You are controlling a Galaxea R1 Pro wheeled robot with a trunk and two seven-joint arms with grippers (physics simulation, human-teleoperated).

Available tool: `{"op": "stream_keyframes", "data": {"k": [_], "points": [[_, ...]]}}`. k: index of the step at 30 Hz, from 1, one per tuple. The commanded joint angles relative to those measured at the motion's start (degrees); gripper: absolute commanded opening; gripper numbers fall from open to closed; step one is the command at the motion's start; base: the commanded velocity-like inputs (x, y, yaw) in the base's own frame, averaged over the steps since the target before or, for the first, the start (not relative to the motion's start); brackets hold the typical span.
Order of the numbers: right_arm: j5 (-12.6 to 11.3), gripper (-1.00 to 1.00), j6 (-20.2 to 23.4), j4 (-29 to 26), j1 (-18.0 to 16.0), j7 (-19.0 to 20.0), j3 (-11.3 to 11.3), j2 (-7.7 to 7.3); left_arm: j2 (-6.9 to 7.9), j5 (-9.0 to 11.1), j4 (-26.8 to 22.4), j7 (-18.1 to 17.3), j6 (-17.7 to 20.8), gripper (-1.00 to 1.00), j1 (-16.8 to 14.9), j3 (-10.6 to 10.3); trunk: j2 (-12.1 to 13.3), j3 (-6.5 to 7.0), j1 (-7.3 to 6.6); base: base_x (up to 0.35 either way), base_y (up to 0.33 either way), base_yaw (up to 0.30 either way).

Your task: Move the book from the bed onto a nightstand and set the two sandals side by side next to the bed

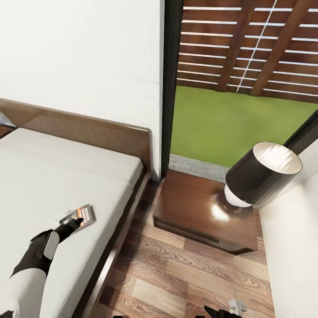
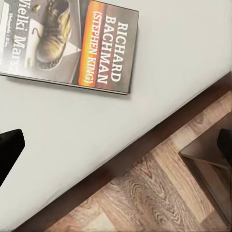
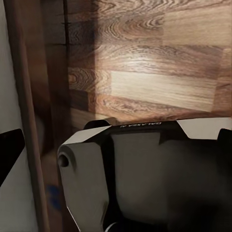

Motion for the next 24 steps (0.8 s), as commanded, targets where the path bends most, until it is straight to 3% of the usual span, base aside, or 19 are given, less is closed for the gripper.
{"op": "stream_keyframes", "data": {"k": [1, 3, 6, 9, 11, 15, 24], "points": [[-0.1, 1.0, -0.1, 0.1, 0.0, 0.2, 0.1, -0.02, -0.01, 0.1, -0.2, -0.2, 1.3, 1.0, -0.1, 0.0, -0.1, -0.08, 0.03, 0.0, 0.0, 0.0], [-0.1, 1.0, -0.1, 0.1, 0.0, 0.2, 0.1, 0.01, 0.11, 0.1, -0.5, -0.1, 4.0, 1.0, -0.2, -0.3, -0.1, -0.08, 0.03, 0.0, 0.0, 0.0], [-0.1, 1.0, -0.1, 0.1, 0.0, 0.2, 0.1, -0.01, 0.21, 0.0, -1.1, 0.0, 11.4, 1.0, -1.6, -0.6, -0.1, -0.09, 0.03, 0.0, 0.0, 0.0], [-0.1, 1.0, -0.1, 0.1, 0.0, 0.3, 0.1, -0.01, 0.28, 0.0, -1.3, 2.0, 20.1, 1.0, -8.1, -0.8, -0.1, -0.09, 0.03, 0.0, 0.0, 0.0], [-0.1, 1.0, -0.1, 0.1, 0.0, 0.3, 0.1, -0.02, 0.33, 0.0, -1.2, 4.3, 22.3, 1.0, -11.0, -0.9, -0.1, -0.09, 0.03, 0.0, 0.0, 0.0], [-0.1, 1.0, -0.1, 0.1, 0.0, 0.4, 0.1, -0.02, 0.51, 0.1, -1.0, 8.4, 25.4, 1.0, -15.5, -0.8, -0.1, -0.09, 0.03, 0.0, 0.0, 0.0], [-0.1, 1.0, 0.0, 0.1, 0.0, 0.4, 0.1, -0.28, 2.29, 0.1, -1.0, 9.7, 26.4, 1.0, -19.7, -0.8, -0.1, -0.09, 0.03, 0.0, 0.0, 0.0]]}}
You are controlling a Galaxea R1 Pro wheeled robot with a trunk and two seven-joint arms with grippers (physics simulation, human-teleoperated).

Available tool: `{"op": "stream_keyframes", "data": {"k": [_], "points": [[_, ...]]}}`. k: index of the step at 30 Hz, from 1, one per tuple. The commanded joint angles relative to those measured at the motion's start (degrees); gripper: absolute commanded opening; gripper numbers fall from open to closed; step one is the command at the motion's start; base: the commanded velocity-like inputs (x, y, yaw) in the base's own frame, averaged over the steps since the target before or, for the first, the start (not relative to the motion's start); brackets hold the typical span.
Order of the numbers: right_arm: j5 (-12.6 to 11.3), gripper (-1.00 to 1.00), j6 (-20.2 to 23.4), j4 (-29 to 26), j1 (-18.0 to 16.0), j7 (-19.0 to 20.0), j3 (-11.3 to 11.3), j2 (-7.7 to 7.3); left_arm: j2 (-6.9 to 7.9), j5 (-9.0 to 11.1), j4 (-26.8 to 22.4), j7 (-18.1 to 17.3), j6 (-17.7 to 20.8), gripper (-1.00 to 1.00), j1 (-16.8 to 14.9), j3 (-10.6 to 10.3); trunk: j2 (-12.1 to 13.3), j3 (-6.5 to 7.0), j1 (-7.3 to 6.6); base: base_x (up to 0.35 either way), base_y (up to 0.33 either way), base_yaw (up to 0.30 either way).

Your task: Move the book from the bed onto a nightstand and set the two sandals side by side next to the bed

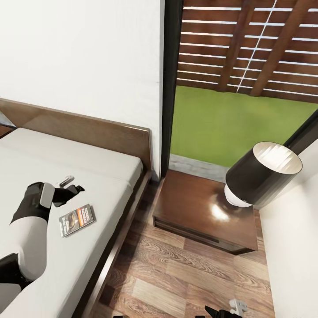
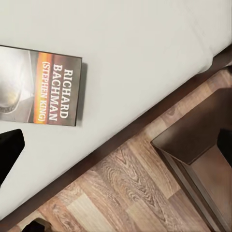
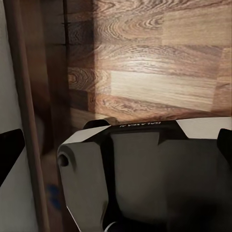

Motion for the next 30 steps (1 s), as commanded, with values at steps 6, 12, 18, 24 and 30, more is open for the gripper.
{"op": "stream_keyframes", "data": {"k": [6, 12, 18, 24, 30], "points": [[-0.1, 1.0, -0.1, 0.1, 0.0, 0.3, 0.1, -0.11, 0.01, 0.4, 0.2, 0.3, -0.8, 1.0, -0.3, 0.1, -0.1, -0.08, 0.03, 0.0, 0.0, 0.0], [-0.1, 1.0, -0.1, 0.1, 0.0, 0.3, 0.1, -0.12, 0.83, 0.3, 3.8, 0.3, -8.3, 1.0, -0.3, 0.1, -0.1, -0.08, 0.03, 0.0, 0.0, 0.0], [-0.1, 1.0, -0.1, 0.1, 0.0, 0.3, 0.1, -0.14, 1.01, 0.4, 4.9, 0.3, -9.8, 1.0, -0.3, 0.1, -0.1, -0.08, 0.03, 0.0, 0.0, 0.0], [-0.1, 1.0, -0.1, 0.1, 0.0, 0.3, 0.1, -0.12, 1.02, 0.2, 5.0, 0.4, -10.2, 1.0, -0.3, 0.1, -0.1, -0.08, 0.03, 0.0, 0.0, 0.0], [-0.1, 1.0, -0.1, 0.1, 0.0, 0.3, 0.1, -0.18, 0.98, 0.2, 5.0, 0.6, -15.5, 1.0, -0.3, -0.1, -0.1, -0.08, 0.03, 0.0, 0.0, 0.0]]}}
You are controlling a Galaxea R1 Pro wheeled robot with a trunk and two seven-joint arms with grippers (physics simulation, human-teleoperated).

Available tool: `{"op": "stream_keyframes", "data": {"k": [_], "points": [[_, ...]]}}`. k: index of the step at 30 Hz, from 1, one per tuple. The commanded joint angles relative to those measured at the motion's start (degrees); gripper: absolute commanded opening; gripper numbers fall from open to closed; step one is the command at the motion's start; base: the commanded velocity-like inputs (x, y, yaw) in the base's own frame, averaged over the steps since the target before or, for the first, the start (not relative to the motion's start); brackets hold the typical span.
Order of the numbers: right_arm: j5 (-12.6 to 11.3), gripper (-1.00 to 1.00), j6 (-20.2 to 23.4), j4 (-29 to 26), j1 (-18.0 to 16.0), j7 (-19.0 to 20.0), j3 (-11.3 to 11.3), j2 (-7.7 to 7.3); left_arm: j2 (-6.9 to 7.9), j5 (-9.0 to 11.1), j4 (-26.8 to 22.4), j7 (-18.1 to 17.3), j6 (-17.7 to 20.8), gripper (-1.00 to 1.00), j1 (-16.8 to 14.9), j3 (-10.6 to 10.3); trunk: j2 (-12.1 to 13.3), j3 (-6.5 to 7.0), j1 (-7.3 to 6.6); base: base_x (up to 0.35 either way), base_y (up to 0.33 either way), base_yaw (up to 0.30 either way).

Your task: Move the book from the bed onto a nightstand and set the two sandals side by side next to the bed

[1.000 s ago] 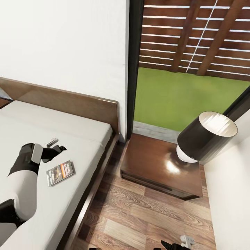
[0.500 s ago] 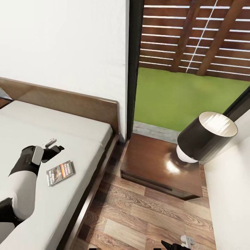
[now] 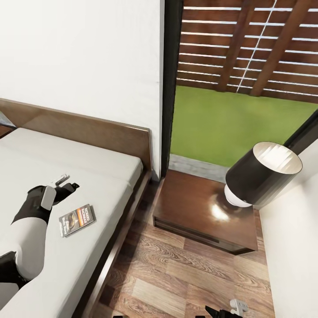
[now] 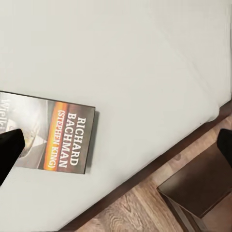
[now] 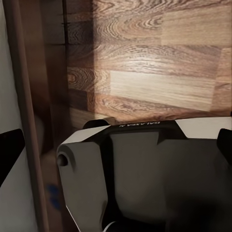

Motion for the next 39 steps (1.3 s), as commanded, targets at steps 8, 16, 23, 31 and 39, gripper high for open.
{"op": "stream_keyframes", "data": {"k": [8, 16, 23, 31, 39], "points": [[-0.1, 1.0, -0.1, 0.1, -0.1, 0.2, 0.1, 0.0, -0.16, 0.6, -0.1, 0.4, -3.4, 1.0, 0.0, -4.1, -0.1, -0.08, 0.03, 0.0, 0.0, 0.0], [-0.1, 1.0, -0.1, 0.1, 0.0, 0.2, 0.1, -0.02, -0.2, 0.6, 0.0, 0.4, -6.9, 1.0, 0.0, -5.2, -2.1, -0.97, 1.12, 0.0, 0.0, 0.0], [-0.1, 1.0, -0.1, 0.1, -0.1, 0.2, 0.1, -0.03, -0.07, 0.6, 0.0, 0.4, -7.1, 1.0, 0.0, -5.1, -4.9, -2.23, 2.66, 0.0, 0.0, 0.0], [-0.1, 1.0, -0.1, 0.1, -0.1, 0.2, 0.1, 0.01, -0.06, 0.6, 0.0, 0.4, -7.1, 1.0, 0.0, -5.2, -8.1, -3.67, 4.42, 0.0, 0.0, 0.0], [-0.1, 1.0, -0.1, 0.1, -0.1, 0.2, 0.1, 0.0, 0.11, 0.6, -0.1, 0.4, -7.1, 1.0, 0.1, -5.1, -11.3, -5.1, 6.18, 0.0, 0.0, 0.0]]}}
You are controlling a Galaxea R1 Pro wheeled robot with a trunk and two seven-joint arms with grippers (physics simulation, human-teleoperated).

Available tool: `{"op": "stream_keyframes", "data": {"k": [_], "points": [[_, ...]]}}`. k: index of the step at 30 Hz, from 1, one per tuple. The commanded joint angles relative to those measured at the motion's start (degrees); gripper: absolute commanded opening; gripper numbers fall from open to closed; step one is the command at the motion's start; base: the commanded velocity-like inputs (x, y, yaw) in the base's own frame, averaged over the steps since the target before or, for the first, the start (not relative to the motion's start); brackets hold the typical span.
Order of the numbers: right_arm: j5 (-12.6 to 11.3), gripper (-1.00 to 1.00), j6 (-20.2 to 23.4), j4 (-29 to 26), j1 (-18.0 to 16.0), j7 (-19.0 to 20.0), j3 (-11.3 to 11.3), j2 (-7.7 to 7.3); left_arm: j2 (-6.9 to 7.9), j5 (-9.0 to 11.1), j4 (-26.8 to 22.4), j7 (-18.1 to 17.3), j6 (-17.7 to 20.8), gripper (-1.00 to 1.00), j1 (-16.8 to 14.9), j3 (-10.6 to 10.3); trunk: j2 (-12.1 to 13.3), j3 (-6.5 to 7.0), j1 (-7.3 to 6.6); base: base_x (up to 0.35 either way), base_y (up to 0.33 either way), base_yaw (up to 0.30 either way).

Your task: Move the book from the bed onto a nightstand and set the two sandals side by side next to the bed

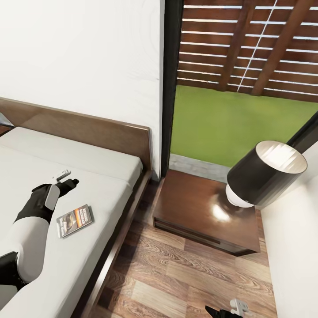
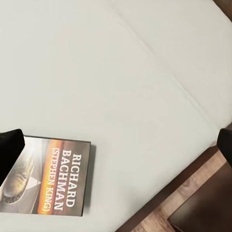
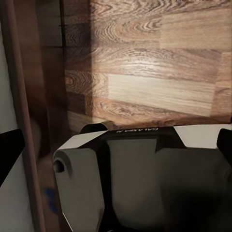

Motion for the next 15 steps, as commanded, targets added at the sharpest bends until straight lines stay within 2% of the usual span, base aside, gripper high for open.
{"op": "stream_keyframes", "data": {"k": [1, 15], "points": [[-0.1, 1.0, -0.1, 0.1, 0.0, 0.2, 0.1, -0.03, 0.0, 0.6, -0.1, 0.4, 0.3, 1.0, 0.0, 0.0, -0.5, -0.24, 0.24, 0.0, 0.0, 0.0], [-0.1, 1.0, -0.1, 0.1, 0.0, 0.2, 0.1, -0.04, 0.0, 0.6, -0.1, 0.4, 0.3, 1.0, 0.1, 0.0, -6.1, -2.76, 3.31, 0.0, 0.0, 0.0]]}}
